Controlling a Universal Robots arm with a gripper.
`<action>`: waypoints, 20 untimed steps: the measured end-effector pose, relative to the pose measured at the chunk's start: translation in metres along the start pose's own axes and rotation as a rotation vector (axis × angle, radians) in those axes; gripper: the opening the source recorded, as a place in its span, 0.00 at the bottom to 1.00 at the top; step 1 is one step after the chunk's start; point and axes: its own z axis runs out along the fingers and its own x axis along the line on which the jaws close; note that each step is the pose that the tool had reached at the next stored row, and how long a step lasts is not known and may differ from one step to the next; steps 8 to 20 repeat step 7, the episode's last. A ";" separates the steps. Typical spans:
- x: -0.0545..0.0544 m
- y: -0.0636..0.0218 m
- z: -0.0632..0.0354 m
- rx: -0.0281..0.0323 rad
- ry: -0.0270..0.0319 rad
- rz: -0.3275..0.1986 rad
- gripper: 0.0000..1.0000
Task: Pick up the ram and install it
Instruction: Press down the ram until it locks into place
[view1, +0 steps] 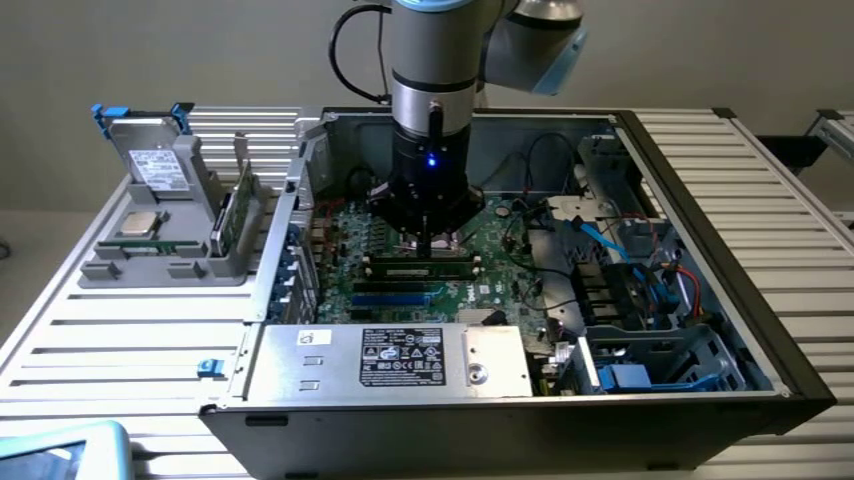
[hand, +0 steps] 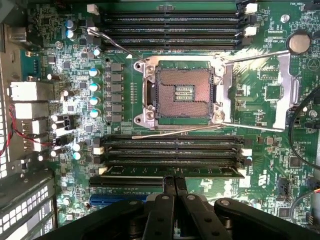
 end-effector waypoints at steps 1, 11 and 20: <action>0.000 0.0000 0.0000 -0.0001 0.0003 0.006 0.11; 0.000 0.0000 0.0000 -0.0002 0.0004 0.010 0.11; 0.000 0.0000 0.0000 -0.0002 0.0004 0.010 0.11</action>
